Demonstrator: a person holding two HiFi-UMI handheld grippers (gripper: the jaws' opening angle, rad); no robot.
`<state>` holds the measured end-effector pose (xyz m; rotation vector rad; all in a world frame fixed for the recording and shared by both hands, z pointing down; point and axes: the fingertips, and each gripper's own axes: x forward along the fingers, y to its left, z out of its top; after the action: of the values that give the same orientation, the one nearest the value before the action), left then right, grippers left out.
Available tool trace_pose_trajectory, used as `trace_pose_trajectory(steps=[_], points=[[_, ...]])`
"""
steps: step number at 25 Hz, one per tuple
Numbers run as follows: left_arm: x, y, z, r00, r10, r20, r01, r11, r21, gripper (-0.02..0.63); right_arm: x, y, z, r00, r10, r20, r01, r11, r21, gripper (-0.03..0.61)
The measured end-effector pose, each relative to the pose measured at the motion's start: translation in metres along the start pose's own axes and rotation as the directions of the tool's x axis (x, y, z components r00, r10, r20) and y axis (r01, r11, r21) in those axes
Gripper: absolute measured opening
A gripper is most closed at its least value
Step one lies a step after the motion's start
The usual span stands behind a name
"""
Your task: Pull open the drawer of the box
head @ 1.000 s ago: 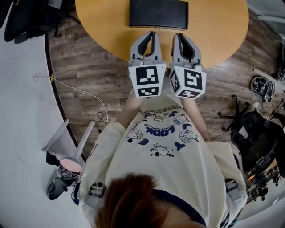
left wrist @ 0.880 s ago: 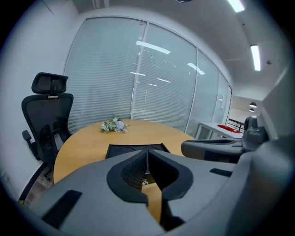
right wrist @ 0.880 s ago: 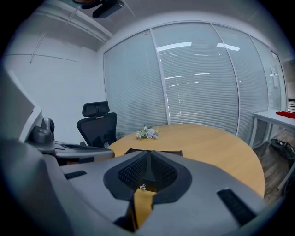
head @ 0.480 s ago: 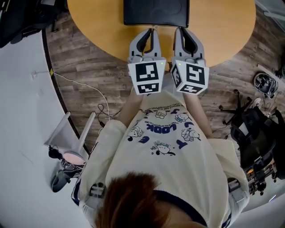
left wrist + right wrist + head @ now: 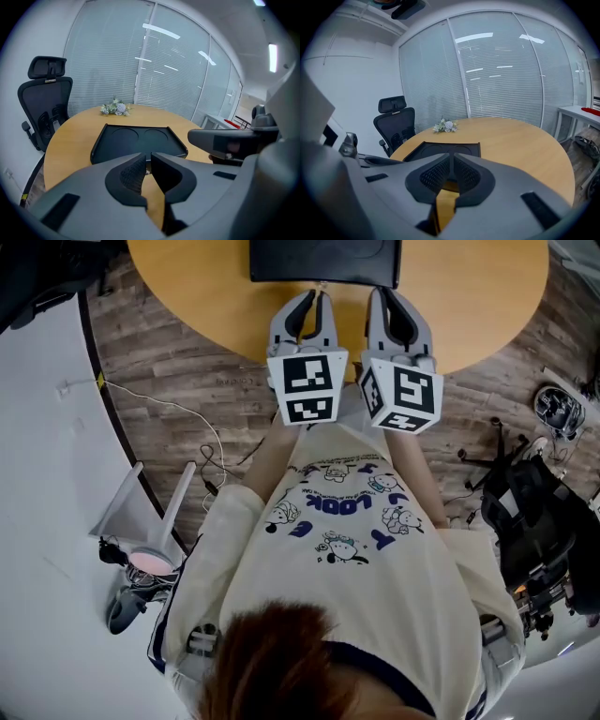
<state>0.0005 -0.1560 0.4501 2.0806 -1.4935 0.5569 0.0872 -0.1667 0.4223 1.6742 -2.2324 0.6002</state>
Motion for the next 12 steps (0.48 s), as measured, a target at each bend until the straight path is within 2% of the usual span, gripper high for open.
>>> trace_pose_trajectory(steps=[12], points=[[0.022,-0.003,-0.032,0.996,-0.012,-0.091,0.008,0.999,-0.041,0.023,0.004,-0.017,-0.011,1.000,-0.019,-0.022,0.019,1.000,0.009,0.043]])
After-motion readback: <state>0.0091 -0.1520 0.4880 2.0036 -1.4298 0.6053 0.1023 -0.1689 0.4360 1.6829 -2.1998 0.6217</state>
